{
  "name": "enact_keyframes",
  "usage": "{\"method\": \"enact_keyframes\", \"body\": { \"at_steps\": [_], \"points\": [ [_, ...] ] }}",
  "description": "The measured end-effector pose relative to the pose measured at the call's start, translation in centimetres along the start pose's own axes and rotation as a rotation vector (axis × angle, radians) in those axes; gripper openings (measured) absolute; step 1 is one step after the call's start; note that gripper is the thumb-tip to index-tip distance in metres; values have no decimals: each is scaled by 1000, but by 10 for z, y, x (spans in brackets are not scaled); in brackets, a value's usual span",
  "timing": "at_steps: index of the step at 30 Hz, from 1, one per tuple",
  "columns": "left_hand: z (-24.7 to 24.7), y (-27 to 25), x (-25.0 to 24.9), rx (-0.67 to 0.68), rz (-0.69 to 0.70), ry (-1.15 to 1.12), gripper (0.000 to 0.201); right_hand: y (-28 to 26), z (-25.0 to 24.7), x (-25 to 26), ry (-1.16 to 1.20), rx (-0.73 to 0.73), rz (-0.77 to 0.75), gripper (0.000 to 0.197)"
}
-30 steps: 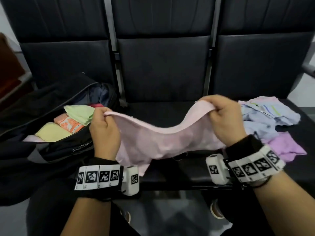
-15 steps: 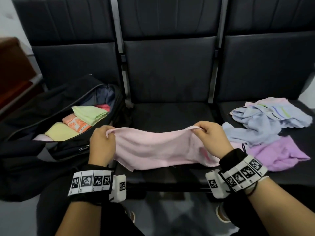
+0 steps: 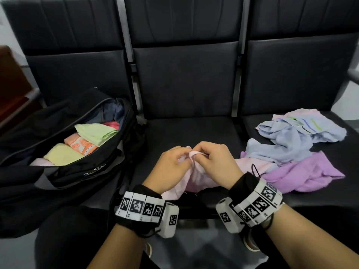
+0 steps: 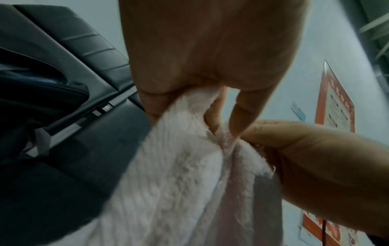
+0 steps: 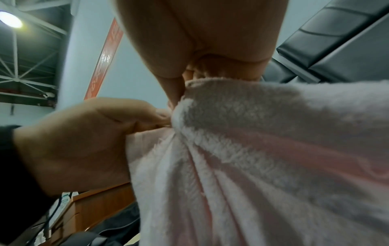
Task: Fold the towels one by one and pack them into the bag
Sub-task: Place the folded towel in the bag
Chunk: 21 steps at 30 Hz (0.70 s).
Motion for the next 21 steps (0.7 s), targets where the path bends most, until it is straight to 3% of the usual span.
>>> {"method": "enact_keyframes", "body": {
  "at_steps": [4,10,15,18,21],
  "points": [
    [5,-1,-2,-52,17,9,6,-1,-5,0,36,7,-15,11],
    [-11,-1,5,-271,75,-64,13,-5,-29,-41,-144,65,-4,6],
    [-22,1,10,-376,29,-179,10,-10,-60,-91,-442,61,142,8],
    [-27,5,12,-465,30,-241,9,-6,-80,-102,-513,-51,263,12],
    [-31,8,16,-524,19,-269,17,4,-91,-80,-409,-283,185,18]
  ]
}}
Point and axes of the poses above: each hand's wrist, its own y-axis towards the middle knuckle, its own z-axis out of the palm, x = y × z, the point moved 1 cm from there along y, towards the middle knuckle, and after that the axes turned 2 degrees about -x, right-handed, at the moved point
